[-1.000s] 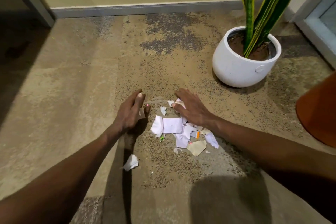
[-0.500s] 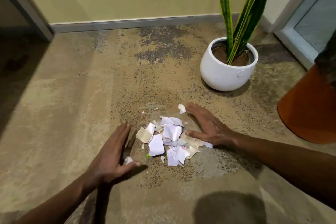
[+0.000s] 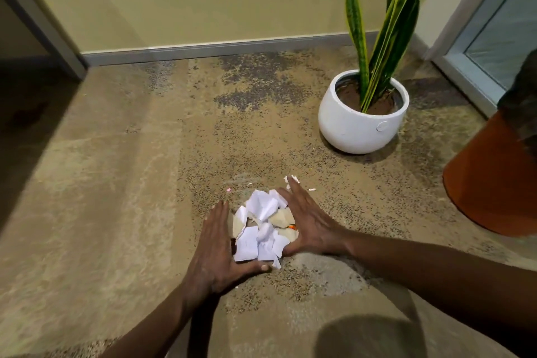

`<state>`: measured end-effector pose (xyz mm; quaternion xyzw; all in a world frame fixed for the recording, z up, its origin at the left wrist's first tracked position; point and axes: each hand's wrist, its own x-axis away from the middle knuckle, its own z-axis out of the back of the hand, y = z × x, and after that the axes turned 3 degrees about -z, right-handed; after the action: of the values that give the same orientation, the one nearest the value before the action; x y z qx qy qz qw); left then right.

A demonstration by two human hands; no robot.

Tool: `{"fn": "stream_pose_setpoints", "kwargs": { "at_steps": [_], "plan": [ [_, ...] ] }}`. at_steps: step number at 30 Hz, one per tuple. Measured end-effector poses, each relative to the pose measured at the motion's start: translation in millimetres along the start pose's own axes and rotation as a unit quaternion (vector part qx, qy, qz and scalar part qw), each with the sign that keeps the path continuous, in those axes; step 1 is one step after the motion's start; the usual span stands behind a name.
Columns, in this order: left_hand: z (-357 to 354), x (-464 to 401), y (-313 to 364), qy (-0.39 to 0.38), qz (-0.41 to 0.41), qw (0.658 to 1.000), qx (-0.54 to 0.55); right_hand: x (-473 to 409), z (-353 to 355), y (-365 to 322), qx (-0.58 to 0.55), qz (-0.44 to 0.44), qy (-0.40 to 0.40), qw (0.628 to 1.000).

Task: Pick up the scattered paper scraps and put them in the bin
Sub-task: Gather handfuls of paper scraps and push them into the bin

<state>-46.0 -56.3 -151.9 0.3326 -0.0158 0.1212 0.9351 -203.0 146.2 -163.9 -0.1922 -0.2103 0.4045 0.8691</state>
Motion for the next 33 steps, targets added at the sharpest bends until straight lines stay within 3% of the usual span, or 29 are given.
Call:
{"fn": "stream_pose_setpoints", "kwargs": {
  "at_steps": [6, 11, 16, 20, 25, 30, 33],
  "plan": [
    [-8.6, -17.1, -10.8, 0.028, -0.122, 0.989, -0.079, -8.3, 12.2, -19.1, -0.052, 0.052, -0.078, 0.994],
    [-18.9, -7.5, -14.6, 0.066, -0.185, 0.977, -0.088, 2.6, -15.8, -28.5, 0.013, 0.125, -0.033, 0.991],
    [-24.0, 0.1, -13.0, 0.054, -0.125, 0.979, -0.149, -4.0, -26.8, -31.5, 0.164, 0.164, 0.084, 0.969],
    [-21.0, 2.1, -11.2, 0.022, -0.088, 0.982, -0.167, -21.3, -18.5, -34.9, 0.215, 0.164, 0.065, 0.961],
    [-12.6, -10.0, -9.9, 0.002, -0.094, 0.982, -0.165, -34.1, -6.7, -32.8, 0.146, 0.179, 0.03, 0.973],
    [1.7, -26.5, -8.0, -0.029, -0.11, 0.989, -0.094, -30.0, 6.8, -38.5, -0.008, 0.131, 0.017, 0.991],
    [10.5, -41.5, 9.9, -0.016, -0.164, 0.983, -0.08, -26.6, 17.6, -32.4, -0.078, 0.08, 0.035, 0.993]
  ]
}}
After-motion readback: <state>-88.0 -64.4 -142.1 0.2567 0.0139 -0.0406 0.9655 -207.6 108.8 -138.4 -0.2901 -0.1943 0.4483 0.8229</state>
